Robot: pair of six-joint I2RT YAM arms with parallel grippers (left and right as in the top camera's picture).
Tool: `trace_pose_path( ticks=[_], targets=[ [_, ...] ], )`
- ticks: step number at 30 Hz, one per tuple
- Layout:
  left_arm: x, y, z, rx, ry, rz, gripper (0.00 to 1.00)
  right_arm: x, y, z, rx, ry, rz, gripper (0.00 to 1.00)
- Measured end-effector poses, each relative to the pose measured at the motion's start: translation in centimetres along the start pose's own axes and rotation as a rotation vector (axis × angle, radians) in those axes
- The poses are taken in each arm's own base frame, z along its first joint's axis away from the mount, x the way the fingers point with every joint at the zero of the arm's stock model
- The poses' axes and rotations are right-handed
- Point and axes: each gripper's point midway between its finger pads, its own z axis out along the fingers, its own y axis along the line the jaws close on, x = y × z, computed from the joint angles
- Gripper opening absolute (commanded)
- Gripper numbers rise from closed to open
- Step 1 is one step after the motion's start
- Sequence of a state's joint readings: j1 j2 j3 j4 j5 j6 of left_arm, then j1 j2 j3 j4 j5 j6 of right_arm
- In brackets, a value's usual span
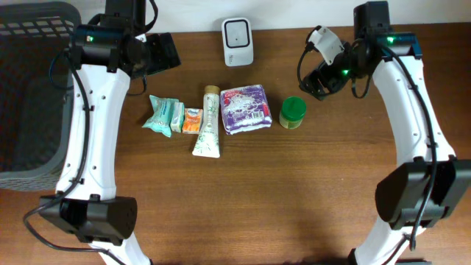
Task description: Scan the item barcode
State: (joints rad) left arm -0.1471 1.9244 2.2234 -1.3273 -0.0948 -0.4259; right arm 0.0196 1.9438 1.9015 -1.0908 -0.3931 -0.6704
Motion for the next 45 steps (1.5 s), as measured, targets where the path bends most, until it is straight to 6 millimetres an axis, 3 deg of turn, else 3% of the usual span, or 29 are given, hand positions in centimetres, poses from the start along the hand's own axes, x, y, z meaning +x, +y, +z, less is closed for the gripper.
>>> trace_pose_path(
  ticks=[3, 5, 8, 11, 20, 32, 36, 38, 39, 42, 45],
  targets=[
    [0.0, 0.0, 0.0, 0.0, 0.0, 0.0, 0.99, 0.2, 0.0, 2.4, -0.006, 0.037, 0.109, 0.98],
    [0.0, 0.0, 0.0, 0.0, 0.0, 0.0, 0.99, 1.2, 0.4, 5.6, 0.004, 0.117, 0.204, 0.99],
    [0.0, 0.0, 0.0, 0.0, 0.0, 0.0, 0.99, 2.8, 2.5, 9.1, -0.015, 0.238, 0.297, 0.98],
    [0.0, 0.0, 0.0, 0.0, 0.0, 0.0, 0.99, 3.4, 3.7, 9.5, 0.01, 0.302, 0.321, 0.98],
    [0.0, 0.0, 0.0, 0.0, 0.0, 0.0, 0.99, 4.5, 2.2, 9.3, 0.12, 0.347, 0.403, 0.98],
    [0.0, 0.0, 0.0, 0.0, 0.0, 0.0, 0.99, 7.2, 3.4, 11.9, 0.094, 0.447, 0.625, 0.65],
    [0.0, 0.0, 0.0, 0.0, 0.0, 0.0, 0.99, 6.8, 3.9, 12.1, 0.113, 0.43, 0.886, 0.68],
    [0.0, 0.0, 0.0, 0.0, 0.0, 0.0, 0.99, 5.1, 4.8, 12.6, 0.036, 0.376, 1.024, 0.82],
    [0.0, 0.0, 0.0, 0.0, 0.0, 0.0, 0.99, 3.9, 5.6, 13.0, -0.033, 0.348, 1.096, 0.97],
    [0.0, 0.0, 0.0, 0.0, 0.0, 0.0, 0.99, 1.9, 7.0, 13.0, -0.164, 0.315, 1.214, 0.99],
    [0.0, 0.0, 0.0, 0.0, 0.0, 0.0, 0.99, 1.9, 6.9, 12.9, -0.166, 0.32, 1.26, 0.98]
  ],
)
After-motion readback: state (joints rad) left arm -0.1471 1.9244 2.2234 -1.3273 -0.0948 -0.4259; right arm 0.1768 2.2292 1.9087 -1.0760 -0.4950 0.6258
